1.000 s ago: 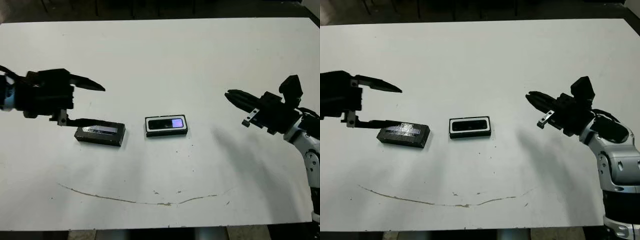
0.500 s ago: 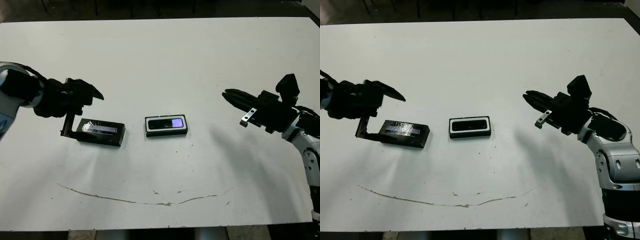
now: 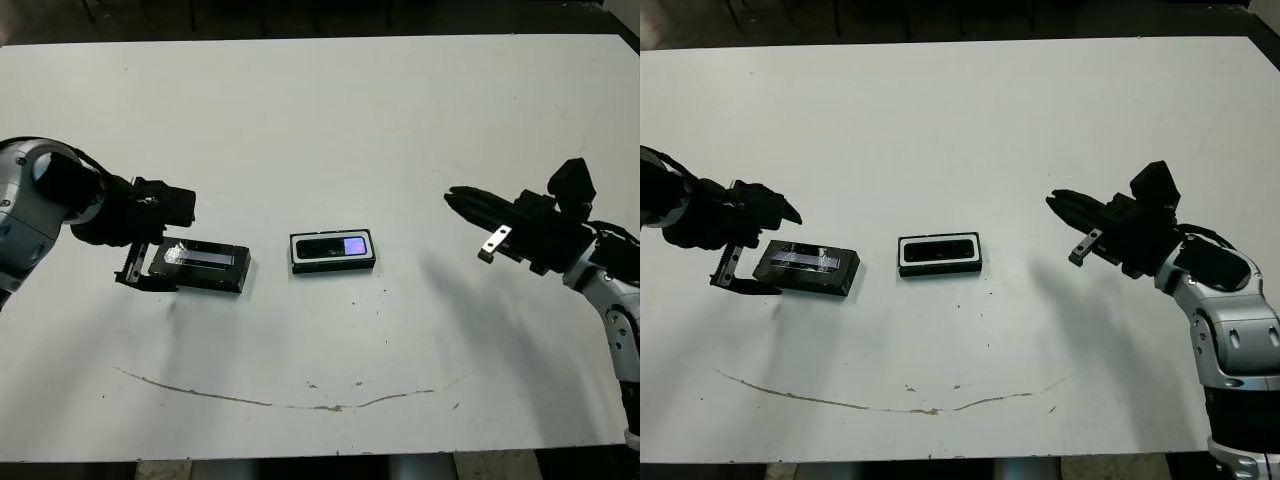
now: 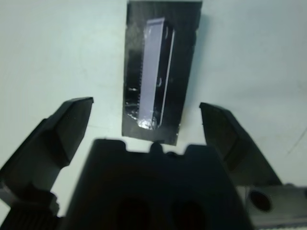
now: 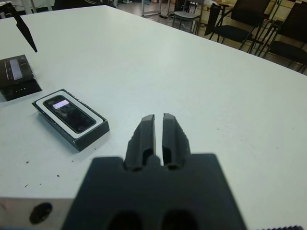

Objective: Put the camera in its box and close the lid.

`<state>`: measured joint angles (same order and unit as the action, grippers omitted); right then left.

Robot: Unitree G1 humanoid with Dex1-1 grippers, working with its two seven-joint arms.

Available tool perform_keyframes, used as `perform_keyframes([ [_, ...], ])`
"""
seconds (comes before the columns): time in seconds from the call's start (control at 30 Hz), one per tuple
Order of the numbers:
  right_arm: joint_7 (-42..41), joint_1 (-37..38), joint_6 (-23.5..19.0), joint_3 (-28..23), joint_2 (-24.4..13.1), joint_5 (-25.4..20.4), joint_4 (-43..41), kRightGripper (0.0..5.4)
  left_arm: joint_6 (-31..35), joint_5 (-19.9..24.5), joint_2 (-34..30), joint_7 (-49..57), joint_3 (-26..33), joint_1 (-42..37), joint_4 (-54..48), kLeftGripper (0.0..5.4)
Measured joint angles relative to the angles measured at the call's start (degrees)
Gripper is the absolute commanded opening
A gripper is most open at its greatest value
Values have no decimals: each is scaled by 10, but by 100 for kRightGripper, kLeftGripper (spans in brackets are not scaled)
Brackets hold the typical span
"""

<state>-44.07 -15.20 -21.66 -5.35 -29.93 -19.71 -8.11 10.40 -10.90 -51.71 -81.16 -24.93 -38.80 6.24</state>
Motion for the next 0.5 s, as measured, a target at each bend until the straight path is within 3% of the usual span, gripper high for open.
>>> perform_keyframes([
  [0.5,-7,17,-4,0,0,-24,-2,0,-63,-54,18,9,-15,-17,78,539],
])
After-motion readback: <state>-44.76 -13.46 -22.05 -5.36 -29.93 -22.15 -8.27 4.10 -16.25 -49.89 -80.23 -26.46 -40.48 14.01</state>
